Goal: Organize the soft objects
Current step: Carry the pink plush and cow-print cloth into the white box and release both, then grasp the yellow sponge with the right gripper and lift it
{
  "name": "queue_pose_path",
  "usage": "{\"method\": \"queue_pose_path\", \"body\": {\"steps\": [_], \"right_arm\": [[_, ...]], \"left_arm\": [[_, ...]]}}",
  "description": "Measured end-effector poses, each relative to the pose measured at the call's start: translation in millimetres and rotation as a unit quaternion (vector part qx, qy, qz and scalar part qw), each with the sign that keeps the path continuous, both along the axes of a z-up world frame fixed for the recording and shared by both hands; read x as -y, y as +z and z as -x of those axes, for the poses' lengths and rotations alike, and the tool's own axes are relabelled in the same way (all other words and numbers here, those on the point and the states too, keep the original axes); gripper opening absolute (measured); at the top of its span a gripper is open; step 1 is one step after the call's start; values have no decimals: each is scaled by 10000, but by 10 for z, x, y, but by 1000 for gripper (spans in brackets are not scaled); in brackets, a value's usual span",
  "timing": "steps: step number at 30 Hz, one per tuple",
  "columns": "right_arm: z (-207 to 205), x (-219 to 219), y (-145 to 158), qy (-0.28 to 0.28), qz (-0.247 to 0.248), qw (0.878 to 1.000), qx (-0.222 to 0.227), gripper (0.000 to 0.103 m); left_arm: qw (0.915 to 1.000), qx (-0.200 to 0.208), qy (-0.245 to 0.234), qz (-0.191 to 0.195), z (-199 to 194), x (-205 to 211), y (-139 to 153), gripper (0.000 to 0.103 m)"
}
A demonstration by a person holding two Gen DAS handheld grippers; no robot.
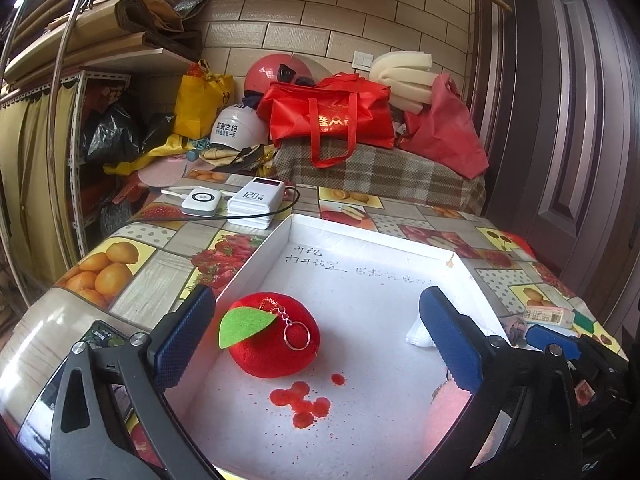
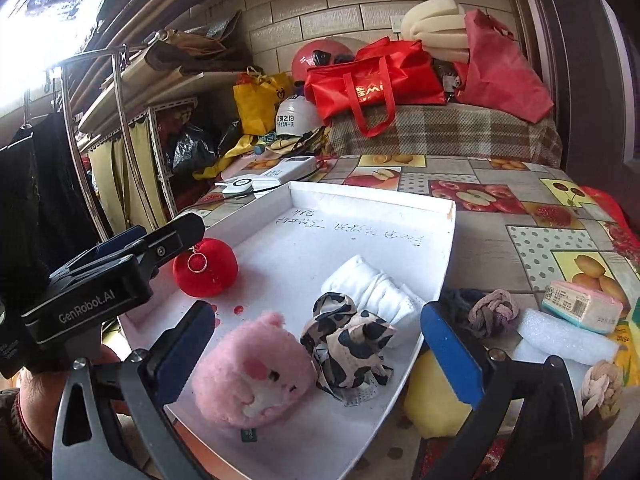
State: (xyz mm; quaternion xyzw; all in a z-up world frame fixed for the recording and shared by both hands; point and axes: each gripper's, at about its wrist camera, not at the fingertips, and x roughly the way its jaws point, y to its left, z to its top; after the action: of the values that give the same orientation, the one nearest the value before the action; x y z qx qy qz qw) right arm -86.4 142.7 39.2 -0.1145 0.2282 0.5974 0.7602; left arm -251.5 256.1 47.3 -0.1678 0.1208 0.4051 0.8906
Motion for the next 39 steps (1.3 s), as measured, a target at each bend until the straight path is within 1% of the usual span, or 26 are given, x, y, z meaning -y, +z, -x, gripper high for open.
{"method": "queue_pose_path", "body": {"steps": [5, 10, 13, 17, 21, 24, 26, 28, 30, 32, 35, 37, 38, 39], "right_arm": [[-30, 74, 21, -74, -146, 9998, -62, 103], [-25, 202, 34, -80, -245, 9997, -54, 103], [-71, 298, 20, -147, -166, 9997, -57, 103], [-237, 463, -5, -660, 67, 9978, -35, 103], [-496, 767, -19, -962, 113, 9950, -223, 103], [-743, 1040, -36, -1212, 116, 9915, -460, 103], [-894, 1167, -70, -1388, 317, 9883, -549, 103], [-982, 1270, -81, -1517, 434, 9860, -547, 103], [-972, 1312, -65, -1496, 471, 9868, -402, 103], [-875, 1260, -41, -1260, 495, 9907, -142, 102], [-591, 994, -31, -588, 727, 9937, 620, 102], [-438, 762, -89, -74, 1005, 9888, 1096, 102], [-397, 645, -126, 161, 1156, 9858, 1209, 102], [-384, 541, -153, 354, 1257, 9833, 1272, 98]], "left_arm": [[9999, 97, 33, 53, 45, -19, -6, 103], [9999, 76, -40, -52, 38, 25, 7, 103], [9998, 64, -83, -151, 34, 62, 19, 103], [9995, 37, -130, -281, 22, 115, 36, 103], [9989, -49, -198, -426, -20, 185, 49, 103], [9981, -130, -276, -544, -57, 244, 59, 103], [9971, -196, -369, -632, -93, 300, 65, 103], [9958, -248, -513, -721, -138, 367, 72, 103], [9945, -289, -618, -796, -178, 439, 80, 103], [9939, -314, -663, -828, -203, 474, 83, 103], [9945, -277, -644, -782, -201, 476, 77, 103], [9954, -216, -611, -711, -186, 460, 78, 103], [9957, -197, -598, -683, -180, 449, 77, 103], [9958, -190, -592, -666, -183, 451, 76, 103]]}}
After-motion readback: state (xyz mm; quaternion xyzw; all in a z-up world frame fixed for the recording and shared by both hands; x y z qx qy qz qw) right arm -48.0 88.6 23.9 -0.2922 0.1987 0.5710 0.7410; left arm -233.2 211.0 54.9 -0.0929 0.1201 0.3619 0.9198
